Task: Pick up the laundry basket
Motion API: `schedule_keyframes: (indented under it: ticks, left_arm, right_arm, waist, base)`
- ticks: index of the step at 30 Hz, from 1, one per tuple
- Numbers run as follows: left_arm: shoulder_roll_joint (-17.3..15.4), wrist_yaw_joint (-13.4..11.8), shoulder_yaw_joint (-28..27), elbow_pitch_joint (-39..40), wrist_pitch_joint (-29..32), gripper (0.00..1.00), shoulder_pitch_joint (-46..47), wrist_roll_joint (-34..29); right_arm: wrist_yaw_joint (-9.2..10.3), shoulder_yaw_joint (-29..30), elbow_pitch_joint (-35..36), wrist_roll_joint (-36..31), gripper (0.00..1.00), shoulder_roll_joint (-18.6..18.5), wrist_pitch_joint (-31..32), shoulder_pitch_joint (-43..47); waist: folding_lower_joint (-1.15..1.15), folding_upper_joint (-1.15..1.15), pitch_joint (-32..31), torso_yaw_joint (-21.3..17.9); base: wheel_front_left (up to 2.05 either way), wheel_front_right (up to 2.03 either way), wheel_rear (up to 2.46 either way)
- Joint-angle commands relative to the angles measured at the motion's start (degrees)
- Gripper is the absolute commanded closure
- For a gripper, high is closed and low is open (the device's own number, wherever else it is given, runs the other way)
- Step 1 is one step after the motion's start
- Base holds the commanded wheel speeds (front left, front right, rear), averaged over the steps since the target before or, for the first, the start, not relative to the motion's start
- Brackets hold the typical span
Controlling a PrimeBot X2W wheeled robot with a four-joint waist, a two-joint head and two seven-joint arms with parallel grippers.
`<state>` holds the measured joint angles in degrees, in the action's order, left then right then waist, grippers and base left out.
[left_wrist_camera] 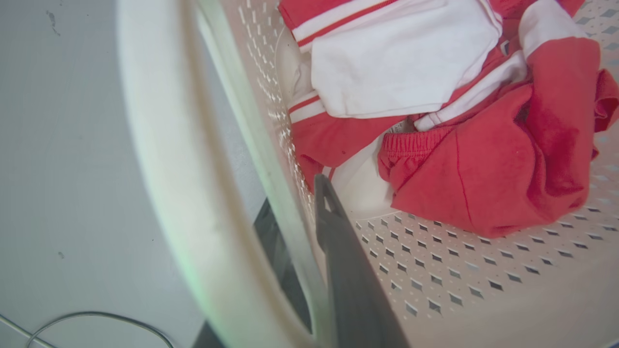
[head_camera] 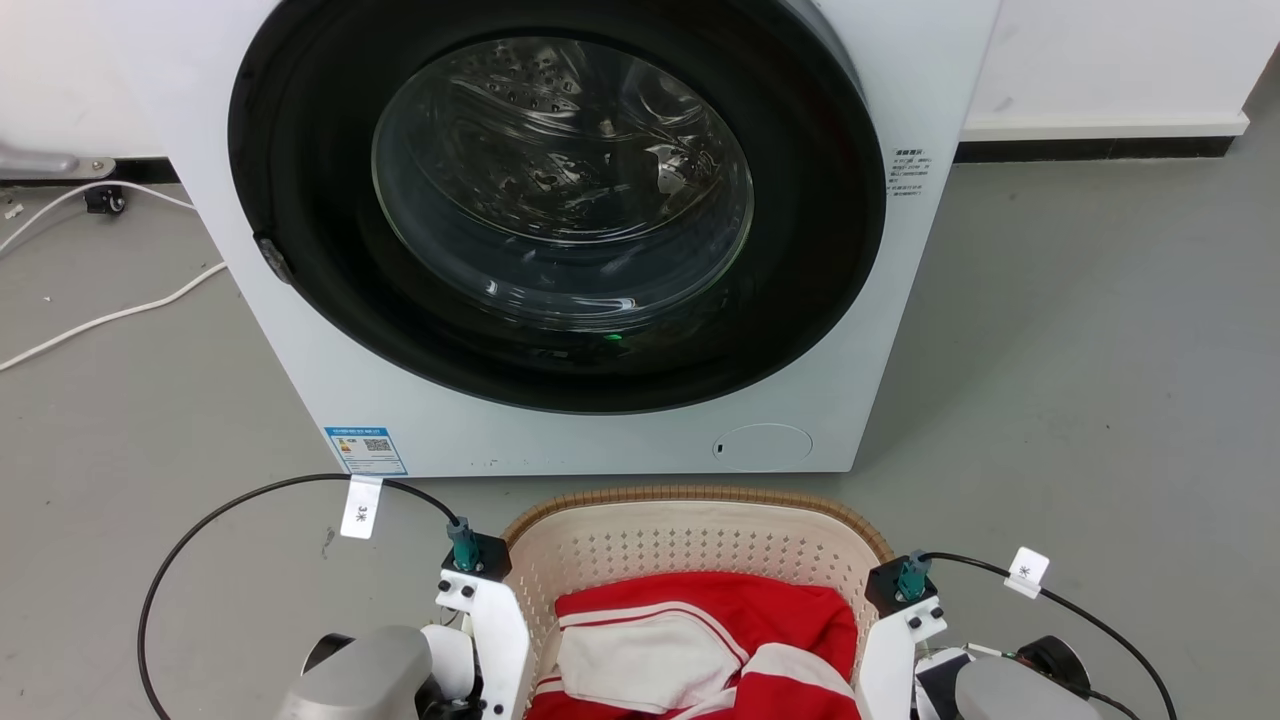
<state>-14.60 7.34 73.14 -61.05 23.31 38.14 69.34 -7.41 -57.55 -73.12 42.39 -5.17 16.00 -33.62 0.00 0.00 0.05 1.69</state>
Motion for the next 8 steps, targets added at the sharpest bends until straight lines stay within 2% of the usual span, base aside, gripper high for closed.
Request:
schedule_keyframes:
  ticks: [1,8]
  left_arm:
    - [-1.81,0.15,-0.08,-0.27,-0.23,1.00,2.08,-0.14]
    - [-1.78,0.15,0.03,-0.20,-0.13,1.00,2.22,-0.07]
  right_arm:
    - [-0.14,-1.03,-1.05,-0.67,1.00,-1.96,0.15,0.18]
    - [-0.14,-1.76,-1.09,0.07,1.00,-1.92,0.05,0.35]
  waist:
    - [0.00,0.00,0.00,0.00]
    - [0.00,0.00,-0.04,0.03]
  base:
    - [0.00,0.00,0.00]
    - [0.00,0.00,0.00]
